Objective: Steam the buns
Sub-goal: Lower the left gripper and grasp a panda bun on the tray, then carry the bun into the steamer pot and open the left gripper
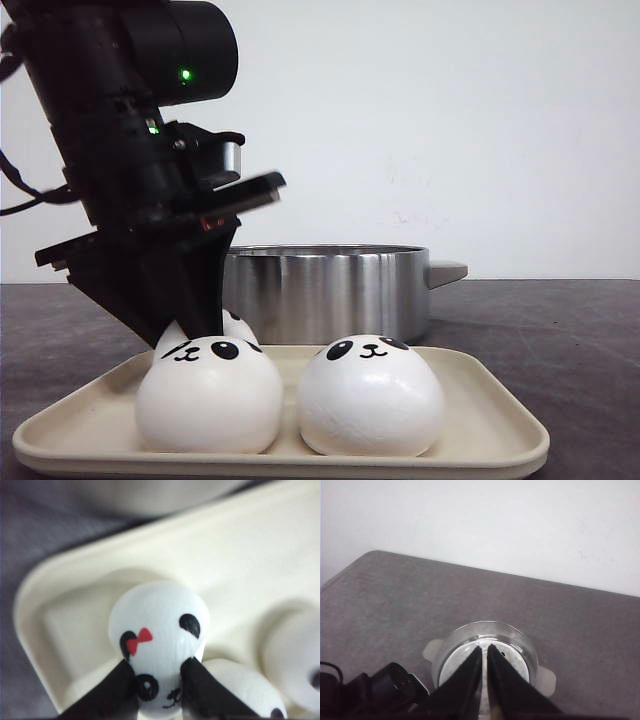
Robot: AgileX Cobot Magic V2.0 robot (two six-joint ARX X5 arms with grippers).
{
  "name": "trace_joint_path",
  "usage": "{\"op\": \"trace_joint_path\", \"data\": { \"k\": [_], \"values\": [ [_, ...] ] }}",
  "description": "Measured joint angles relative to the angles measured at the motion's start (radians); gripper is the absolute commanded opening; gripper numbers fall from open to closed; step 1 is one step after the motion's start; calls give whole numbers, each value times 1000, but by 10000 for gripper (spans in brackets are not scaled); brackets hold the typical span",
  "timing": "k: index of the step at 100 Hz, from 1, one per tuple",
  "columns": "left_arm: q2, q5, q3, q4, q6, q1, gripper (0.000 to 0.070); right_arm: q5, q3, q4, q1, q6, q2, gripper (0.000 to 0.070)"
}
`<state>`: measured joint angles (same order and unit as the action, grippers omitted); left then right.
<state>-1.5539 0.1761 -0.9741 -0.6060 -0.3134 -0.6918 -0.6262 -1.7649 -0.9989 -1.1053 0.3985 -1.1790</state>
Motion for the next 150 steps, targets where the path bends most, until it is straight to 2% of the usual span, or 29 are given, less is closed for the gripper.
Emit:
{"op": "trace_joint_path", "data": {
  "k": [15, 33, 38, 54, 77, 103, 127, 132, 142, 150],
  "values": [
    [103, 88, -79, -46, 0, -38, 0, -4, 0, -3, 0, 0, 0, 10],
    [235, 111, -180, -82, 4, -90, 0, -5, 0, -3, 0, 0, 0, 10],
    [249, 96, -209, -80, 5, -92, 0, -5, 0, -3, 0, 0, 0, 10],
    [237, -29, -314, -63, 29, -70, 0, -5, 0, -3, 0, 0, 0, 10],
    [69, -48, -443, -55, 92, 47, 0, -5, 0, -6, 0, 0, 0, 10],
    [-185, -122, -545, -51, 116, 141, 0, -8, 0, -27, 0, 0, 0, 10],
    [-331, -126, -549, 50, 115, 187, 3, -32, 0, -36, 0, 0, 0, 10],
    [-351, -126, -549, 57, 112, 192, 61, -32, 0, -46, 0, 0, 0, 10],
    [-377, -126, -549, 57, 103, 199, 282, -32, 0, -72, 0, 1, 0, 10],
    [-381, -125, -549, 57, 100, 200, 387, -32, 0, -89, 0, 3, 0, 10]
  ]
}}
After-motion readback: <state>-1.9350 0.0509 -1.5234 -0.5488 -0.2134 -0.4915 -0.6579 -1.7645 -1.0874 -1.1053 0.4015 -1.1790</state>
